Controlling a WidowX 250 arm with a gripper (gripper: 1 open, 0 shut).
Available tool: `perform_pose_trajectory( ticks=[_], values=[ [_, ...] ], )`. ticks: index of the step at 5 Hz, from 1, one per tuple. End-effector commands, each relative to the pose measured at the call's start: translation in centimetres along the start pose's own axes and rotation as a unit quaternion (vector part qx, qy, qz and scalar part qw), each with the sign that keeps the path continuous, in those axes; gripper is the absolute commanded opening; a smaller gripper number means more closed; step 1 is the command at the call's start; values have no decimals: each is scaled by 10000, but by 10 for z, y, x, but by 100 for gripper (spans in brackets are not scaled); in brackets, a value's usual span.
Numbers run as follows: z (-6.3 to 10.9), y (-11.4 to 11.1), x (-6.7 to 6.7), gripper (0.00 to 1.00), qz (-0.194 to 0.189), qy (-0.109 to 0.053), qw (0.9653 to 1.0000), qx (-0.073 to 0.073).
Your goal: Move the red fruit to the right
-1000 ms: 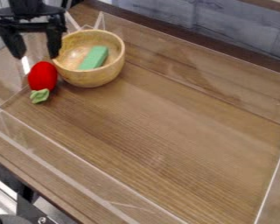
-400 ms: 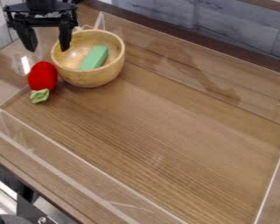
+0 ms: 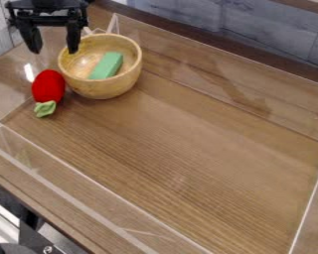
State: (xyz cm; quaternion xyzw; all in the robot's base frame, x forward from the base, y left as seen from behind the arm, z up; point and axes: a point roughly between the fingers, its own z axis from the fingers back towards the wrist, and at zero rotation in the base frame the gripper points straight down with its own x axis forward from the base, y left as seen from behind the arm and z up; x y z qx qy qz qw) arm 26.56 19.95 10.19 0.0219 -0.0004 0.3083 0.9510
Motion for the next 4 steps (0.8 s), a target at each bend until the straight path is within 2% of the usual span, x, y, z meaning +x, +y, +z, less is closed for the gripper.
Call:
perform_pose_trajectory(
  ticks=[1,2,3,4],
  values=[
    [6,12,5,100,-52,-213,9997,71],
    [4,24,-2,100,-33,-192,9997,124],
    [5,29,-10,100,-67,-190,9997,118],
    [10,20,-5,100,-246,-240,9994,59]
  ],
)
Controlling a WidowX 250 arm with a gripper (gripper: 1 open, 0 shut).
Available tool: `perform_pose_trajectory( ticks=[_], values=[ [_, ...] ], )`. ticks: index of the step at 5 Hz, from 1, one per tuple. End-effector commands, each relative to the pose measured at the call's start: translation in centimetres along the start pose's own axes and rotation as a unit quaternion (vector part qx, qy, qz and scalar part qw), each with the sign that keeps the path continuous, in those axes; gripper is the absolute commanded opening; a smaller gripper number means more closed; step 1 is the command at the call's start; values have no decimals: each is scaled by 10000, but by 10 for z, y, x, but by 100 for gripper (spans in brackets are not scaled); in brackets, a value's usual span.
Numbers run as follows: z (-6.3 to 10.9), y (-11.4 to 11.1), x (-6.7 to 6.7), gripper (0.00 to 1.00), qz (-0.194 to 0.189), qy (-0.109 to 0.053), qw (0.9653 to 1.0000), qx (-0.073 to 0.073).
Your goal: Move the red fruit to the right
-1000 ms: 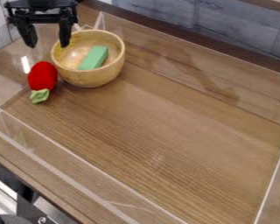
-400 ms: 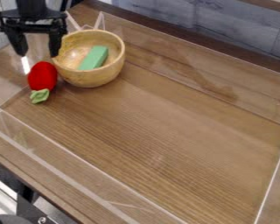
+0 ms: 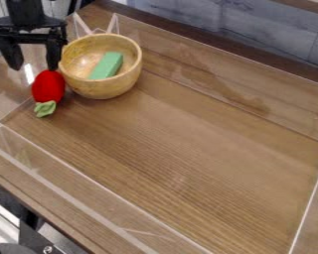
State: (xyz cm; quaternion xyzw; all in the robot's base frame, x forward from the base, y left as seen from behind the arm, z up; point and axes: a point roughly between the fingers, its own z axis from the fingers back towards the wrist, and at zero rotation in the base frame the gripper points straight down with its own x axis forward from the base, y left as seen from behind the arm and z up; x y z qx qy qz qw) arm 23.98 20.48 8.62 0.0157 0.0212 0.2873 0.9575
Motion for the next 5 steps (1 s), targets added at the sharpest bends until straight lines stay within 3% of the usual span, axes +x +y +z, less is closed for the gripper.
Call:
perform_pose_trajectory(
  ticks=[1,2,3,5],
  values=[
    [32,-9,16,100,-189,-515,9985,21],
    [37,-21,12,100,-296,-530,9982,-16],
    [37,-10,17,100,-263,-430,9987,-6],
    [18,9,14,100,-64,-228,9997,24]
  ],
)
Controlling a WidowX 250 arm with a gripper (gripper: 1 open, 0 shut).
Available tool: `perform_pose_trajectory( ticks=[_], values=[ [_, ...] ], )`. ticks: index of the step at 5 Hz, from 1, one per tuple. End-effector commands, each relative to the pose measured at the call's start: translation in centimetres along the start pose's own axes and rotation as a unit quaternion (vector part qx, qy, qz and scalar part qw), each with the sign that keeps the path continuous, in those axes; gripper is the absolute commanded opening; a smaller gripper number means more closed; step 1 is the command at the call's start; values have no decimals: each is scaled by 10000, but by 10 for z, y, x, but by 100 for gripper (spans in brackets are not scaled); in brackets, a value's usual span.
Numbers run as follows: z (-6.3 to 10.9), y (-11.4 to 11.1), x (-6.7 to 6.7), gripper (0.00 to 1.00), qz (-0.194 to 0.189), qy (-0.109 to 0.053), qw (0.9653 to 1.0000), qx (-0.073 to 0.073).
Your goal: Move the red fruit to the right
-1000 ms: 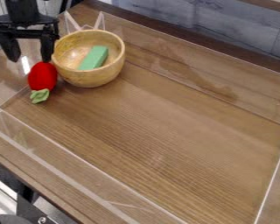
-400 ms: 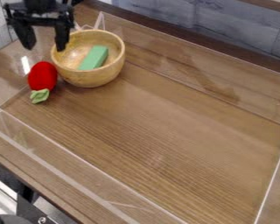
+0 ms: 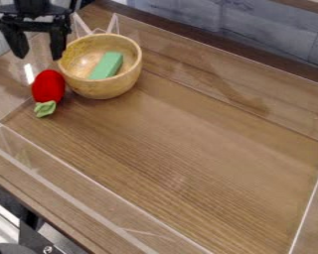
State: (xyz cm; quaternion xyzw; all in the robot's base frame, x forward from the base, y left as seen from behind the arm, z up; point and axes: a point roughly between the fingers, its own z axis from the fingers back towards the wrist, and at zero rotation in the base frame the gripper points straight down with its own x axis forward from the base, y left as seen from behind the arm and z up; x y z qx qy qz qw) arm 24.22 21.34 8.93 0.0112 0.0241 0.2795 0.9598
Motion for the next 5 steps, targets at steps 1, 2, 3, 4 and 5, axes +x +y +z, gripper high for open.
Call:
perform_pose_trajectory(
  ticks=[1,2,3,4,5],
  values=[
    [0,6,0,100,182,-180,9997,61],
    [-12,8,-1,100,233,-118,9996,80],
    [-20,9,-2,100,275,-74,9996,80],
    [-24,12,-6,100,438,-35,9990,65],
    [-25,14,-10,100,619,6,9981,39]
  ],
)
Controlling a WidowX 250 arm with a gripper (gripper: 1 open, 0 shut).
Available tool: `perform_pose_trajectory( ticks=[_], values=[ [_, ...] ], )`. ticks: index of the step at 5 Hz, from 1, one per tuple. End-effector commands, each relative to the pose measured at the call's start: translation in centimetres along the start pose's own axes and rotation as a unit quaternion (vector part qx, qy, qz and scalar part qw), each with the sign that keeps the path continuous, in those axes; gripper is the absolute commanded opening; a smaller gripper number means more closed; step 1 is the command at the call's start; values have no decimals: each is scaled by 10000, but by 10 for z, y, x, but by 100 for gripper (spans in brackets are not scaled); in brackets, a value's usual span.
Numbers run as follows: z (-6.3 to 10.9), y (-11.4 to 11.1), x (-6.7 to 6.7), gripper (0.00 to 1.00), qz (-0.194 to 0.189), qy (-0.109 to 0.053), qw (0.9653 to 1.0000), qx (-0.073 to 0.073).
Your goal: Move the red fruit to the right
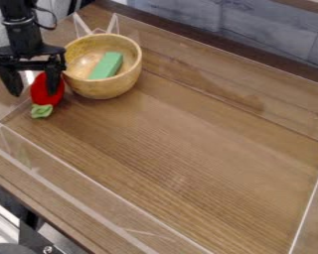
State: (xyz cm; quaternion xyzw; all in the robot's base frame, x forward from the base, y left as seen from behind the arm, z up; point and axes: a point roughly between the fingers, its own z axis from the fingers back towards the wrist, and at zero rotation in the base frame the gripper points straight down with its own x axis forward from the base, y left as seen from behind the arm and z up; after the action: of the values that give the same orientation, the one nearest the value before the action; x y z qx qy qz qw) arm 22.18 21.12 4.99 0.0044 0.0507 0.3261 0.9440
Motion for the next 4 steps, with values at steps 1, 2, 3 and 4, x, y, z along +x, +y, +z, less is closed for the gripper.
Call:
perform_pose_trajectory(
  ticks=[1,2,3,4],
  values=[
    [11,4,7,100,-86,-250,9996,21],
    [6,2,9,100,-310,-218,9993,25],
    [2,-5,9,100,-186,-172,9997,-1],
    [-1,-11,8,100,-62,-128,9999,-36]
  ],
)
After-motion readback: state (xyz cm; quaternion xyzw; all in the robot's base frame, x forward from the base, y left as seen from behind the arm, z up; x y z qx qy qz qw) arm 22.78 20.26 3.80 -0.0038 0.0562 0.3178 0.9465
